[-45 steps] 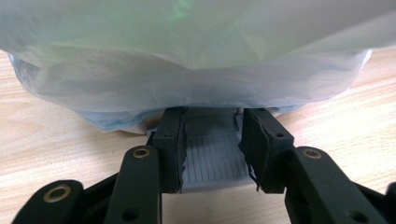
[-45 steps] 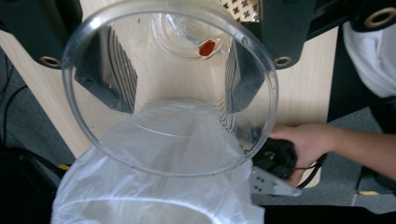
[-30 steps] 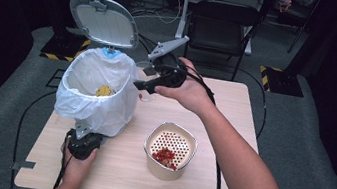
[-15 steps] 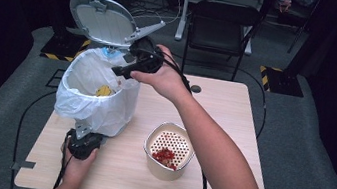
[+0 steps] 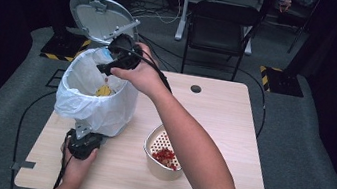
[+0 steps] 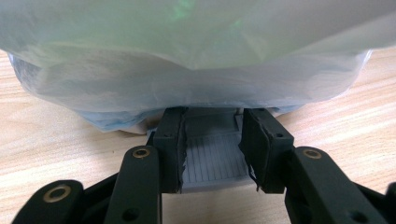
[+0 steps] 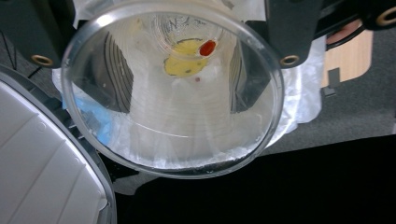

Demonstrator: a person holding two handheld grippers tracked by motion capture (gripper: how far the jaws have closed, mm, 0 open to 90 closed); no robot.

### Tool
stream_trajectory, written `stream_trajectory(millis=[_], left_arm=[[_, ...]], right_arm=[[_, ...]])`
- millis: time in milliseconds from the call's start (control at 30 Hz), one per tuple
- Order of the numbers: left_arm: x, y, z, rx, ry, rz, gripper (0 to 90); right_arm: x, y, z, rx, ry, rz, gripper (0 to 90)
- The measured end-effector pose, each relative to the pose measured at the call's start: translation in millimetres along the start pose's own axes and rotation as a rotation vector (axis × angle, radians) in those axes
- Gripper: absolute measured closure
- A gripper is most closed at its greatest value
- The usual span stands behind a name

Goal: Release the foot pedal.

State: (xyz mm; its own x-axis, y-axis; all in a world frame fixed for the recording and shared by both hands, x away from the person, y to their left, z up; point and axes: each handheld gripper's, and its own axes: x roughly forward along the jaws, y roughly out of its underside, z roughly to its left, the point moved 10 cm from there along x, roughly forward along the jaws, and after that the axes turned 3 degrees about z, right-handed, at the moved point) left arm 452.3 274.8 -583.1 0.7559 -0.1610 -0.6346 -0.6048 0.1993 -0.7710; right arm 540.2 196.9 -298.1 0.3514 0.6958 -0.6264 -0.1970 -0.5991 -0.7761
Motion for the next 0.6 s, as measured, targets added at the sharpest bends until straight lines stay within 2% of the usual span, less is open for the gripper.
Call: stream_trajectory(millis=[133,233,300,367,400,467,600], left_arm=[[-0.3,0.4,-0.2,0.0,0.004,0.005,60.1],[-0.3,0.4,0.0,0.001,0.003,0.005,60.2],[-0.3,0.4,-0.1,0.0,0.004,0.005,60.1],[-0.6,0.7,0.0,0.0,0.005,0.009,60.1],[-0.4,0.6,-0.2,-0.001,0.006,0.008,60.2],[-0.5,0.7,0.0,-0.001,0.005,0.009,60.1],[-0.4,0.5,0.0,-0.001,0.005,0.006,60.2]], right_arm=[[10.8,-1.2,0.0,0.002,0.022,0.012,35.4],[19.6,-1.0,0.3,0.016,0.041,0.024,26.0],[24.7,1.2,2.0,0.027,0.054,0.038,14.5],[28.2,3.7,5.1,0.014,0.043,0.052,9.1],[29.0,5.3,7.0,0.027,0.036,0.064,7.2],[30.0,6.5,7.0,0.011,0.057,0.069,6.6],[22.9,5.7,8.0,0.004,0.056,0.05,7.8]])
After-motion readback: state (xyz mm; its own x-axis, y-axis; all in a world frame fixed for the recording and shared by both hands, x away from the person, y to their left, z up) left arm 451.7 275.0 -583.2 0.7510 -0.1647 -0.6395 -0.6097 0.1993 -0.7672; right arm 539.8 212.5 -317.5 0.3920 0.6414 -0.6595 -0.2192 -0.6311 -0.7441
